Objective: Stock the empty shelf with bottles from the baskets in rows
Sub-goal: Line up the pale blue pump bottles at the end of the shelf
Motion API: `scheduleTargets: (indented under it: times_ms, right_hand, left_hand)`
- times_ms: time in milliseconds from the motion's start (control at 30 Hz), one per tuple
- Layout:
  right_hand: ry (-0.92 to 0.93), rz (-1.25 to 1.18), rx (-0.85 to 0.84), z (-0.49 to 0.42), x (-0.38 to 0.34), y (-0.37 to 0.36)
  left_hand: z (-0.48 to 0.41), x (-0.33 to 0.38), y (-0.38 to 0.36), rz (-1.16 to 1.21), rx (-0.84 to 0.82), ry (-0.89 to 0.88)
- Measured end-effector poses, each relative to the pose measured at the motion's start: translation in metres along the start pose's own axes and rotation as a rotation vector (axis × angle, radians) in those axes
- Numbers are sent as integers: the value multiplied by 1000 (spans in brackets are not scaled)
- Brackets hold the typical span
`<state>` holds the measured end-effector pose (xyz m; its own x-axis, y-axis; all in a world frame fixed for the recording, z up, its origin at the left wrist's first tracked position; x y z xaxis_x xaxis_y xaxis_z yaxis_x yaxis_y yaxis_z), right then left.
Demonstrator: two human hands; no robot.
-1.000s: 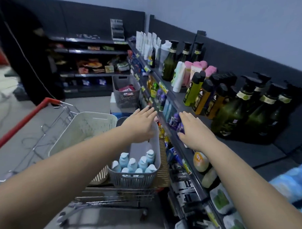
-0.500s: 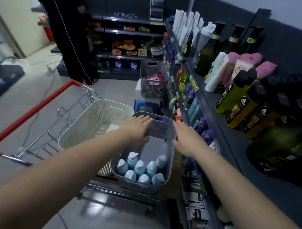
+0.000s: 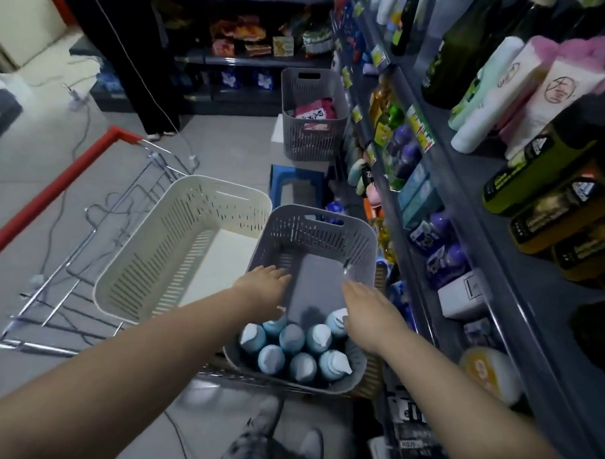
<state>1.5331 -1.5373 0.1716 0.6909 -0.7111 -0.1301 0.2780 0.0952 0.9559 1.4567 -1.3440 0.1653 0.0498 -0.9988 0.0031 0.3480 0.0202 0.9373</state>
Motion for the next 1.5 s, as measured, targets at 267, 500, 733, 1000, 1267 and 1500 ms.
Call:
scheduleTargets:
  times_ms: [267,500,733,1000,1267,1500]
  right_hand:
    - [-121,136,-65,-16,-2,-53]
    - [-213,247,-62,-27,-2,-78]
    - [-242,185,140,-32,5,-95]
    - [-316,-270,94,-25,4,-45]
    - [-271,-467,346,10,20,32]
    - [-259,-430,403,61,22,90]
  left_hand:
    - [-35,-1,-59,-98,-132,-185]
    - [-49,-4,-65,-134,-161,-226]
    - [-62,-16,-63,-69,-50,-279]
    - [-87,-21,-23,133,-39,-366]
    - [-114,-8,61,206,-19,-612]
    - [-88,47,131,144,-41,-941]
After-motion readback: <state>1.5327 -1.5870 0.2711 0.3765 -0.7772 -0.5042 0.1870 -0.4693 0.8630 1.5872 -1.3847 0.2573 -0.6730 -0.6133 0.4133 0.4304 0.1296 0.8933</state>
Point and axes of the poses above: each hand's wrist, its own z-axis away from the middle knuckle, its own y-axis out of the back of the hand, x = y × z, the point moved 3 cm from there along -z, towards the middle knuckle, and after that the axes turned 9 degrees about x, right-handed, at the moved point
